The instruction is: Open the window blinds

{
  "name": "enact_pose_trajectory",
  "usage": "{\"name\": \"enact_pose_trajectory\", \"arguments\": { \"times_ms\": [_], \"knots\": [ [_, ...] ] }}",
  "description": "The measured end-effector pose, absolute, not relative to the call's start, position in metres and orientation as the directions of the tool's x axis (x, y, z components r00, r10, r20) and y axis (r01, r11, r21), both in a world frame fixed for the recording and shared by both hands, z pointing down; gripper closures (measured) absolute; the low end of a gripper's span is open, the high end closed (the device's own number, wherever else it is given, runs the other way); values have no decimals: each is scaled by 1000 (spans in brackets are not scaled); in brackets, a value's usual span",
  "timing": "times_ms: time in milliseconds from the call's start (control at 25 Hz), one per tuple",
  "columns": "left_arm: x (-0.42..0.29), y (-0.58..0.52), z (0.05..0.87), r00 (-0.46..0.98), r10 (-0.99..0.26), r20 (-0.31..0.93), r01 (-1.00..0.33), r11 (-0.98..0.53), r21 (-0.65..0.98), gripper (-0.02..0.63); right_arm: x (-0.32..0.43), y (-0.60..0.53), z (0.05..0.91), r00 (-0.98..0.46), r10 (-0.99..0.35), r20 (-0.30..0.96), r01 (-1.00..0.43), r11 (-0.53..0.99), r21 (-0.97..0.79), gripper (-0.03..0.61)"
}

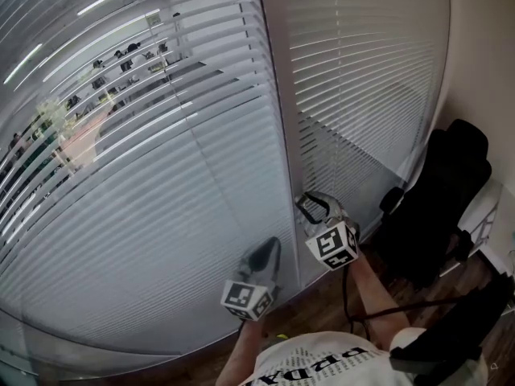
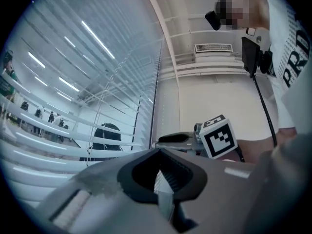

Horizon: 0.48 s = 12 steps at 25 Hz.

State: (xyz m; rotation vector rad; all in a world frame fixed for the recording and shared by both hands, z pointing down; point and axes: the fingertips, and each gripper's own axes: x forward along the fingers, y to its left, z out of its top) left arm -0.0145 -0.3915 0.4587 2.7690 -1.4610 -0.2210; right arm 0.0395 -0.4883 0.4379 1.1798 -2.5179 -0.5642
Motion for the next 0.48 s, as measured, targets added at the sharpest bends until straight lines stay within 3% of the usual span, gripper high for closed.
{"name": "enact_pose_trajectory", "arguments": {
  "times_ms": [200,480],
  "knots": [
    [-5,-390,467,568,-814,-122,-813,-578,70,620,33,-483,449,-567,-813,134,-474,455,754,433],
    [-9,-392,460,565,-817,-119,-815,-575,74,620,30,-489,447,-562,-819,112,-416,397,818,440]
  ]
}}
